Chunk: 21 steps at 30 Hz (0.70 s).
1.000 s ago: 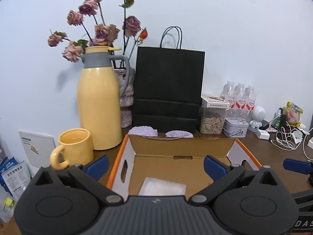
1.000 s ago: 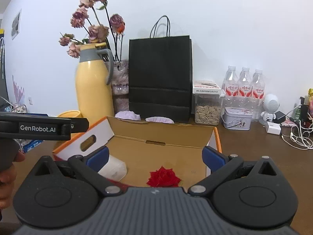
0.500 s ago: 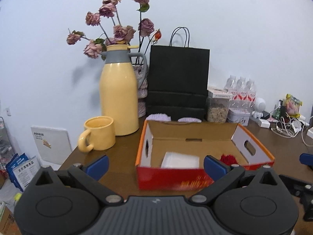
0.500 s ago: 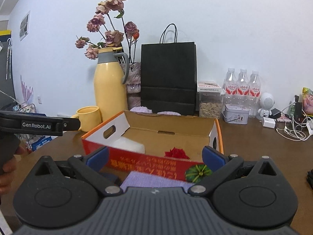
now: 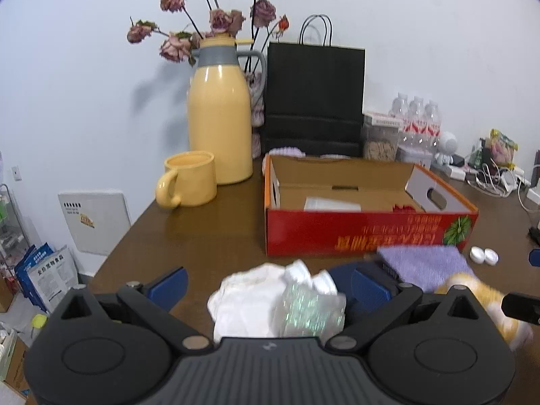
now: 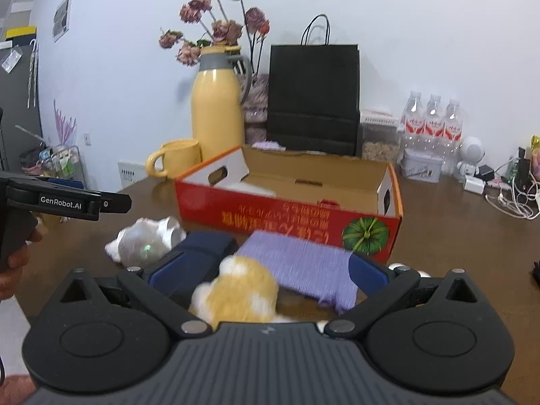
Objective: Organize objects
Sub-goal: 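Grasp the sparkly plastic bag with the left tool while the right tool grasps the plush sheep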
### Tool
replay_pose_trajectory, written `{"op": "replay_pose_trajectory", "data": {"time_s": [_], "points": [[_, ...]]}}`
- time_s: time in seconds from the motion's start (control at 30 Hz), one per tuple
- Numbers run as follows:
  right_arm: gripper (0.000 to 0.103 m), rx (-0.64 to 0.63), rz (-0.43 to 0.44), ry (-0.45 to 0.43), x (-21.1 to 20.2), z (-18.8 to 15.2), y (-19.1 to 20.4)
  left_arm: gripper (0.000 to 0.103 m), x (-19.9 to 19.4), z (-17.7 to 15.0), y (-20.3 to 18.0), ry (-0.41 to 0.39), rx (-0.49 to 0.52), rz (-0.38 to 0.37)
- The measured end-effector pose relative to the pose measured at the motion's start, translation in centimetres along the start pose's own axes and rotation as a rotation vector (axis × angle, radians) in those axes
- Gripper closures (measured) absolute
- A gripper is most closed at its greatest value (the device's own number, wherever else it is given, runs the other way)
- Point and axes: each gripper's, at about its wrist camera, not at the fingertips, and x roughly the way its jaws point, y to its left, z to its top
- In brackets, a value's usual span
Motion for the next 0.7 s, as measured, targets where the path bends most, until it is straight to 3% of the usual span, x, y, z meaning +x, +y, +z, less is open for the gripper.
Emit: {"op": "replay_pose_trajectory", "data": {"time_s": [0.17,0.57,0.7], "points": [[0.000,-0.009,0.047,0.042,0.8,-0.9,-0.1,0.000,0.6,-1.4,0.2,0.021,0.004,-0.049],[0.000,-0.042,0.128,0.135,3.9,-1.8,-0.3,0.000,4.3,-2.2,-0.3,0.077,-0.024,-0.072],[0.000,-0.068,0.162,0.155,4.2,-1.9,0.0,0.010,4.9,-2.4,-0.3,0.086,-0.047,-0.110]]}}
